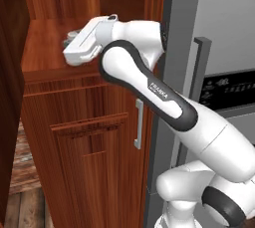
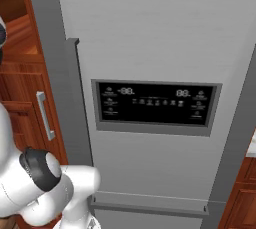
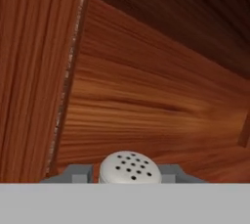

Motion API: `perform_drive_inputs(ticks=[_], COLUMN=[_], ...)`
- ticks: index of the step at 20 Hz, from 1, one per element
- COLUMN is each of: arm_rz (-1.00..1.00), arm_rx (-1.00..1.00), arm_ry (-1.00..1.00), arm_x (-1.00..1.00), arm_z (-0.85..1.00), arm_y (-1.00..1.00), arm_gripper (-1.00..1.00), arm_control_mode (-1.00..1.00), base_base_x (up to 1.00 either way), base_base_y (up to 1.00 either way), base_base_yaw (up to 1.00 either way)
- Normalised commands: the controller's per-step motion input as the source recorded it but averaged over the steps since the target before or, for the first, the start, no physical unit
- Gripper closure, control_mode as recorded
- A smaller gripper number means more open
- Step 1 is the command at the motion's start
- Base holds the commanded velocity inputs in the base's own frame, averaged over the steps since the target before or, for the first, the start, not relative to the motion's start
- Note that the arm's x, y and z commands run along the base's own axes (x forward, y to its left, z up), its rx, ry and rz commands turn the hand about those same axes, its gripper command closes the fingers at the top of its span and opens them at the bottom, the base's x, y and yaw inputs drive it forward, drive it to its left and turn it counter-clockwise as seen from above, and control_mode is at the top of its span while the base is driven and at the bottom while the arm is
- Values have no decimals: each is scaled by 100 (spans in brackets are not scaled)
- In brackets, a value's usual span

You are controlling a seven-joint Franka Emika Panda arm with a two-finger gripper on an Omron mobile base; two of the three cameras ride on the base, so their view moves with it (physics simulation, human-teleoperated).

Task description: Collect the turmeric, ketchup, and shaker from the cabinet and place them next to the stove.

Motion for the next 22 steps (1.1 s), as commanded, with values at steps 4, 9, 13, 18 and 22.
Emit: perform_drive_inputs(ticks=[4, 9, 13, 18, 22], arm_rz=[0, 0, 0, 0, -3], arm_rx=[4, 3, 2, 2, 0], arm_ry=[3, 0, 0, -1, 2], arm_x=[-46, -63, -77, -79, -74], arm_z=[18, 1, 0, 0, -3], arm_y=[-35, -35, -50, -52, -25], arm_gripper=[100, 100, 100, 100, 100], arm_control_mode=[-100, -100, -100, -100, -100], base_base_x=[0, 0, 0, 0, 0], base_base_y=[0, 0, 0, 0, 0], base_base_yaw=[0, 0, 0, 0, 0])
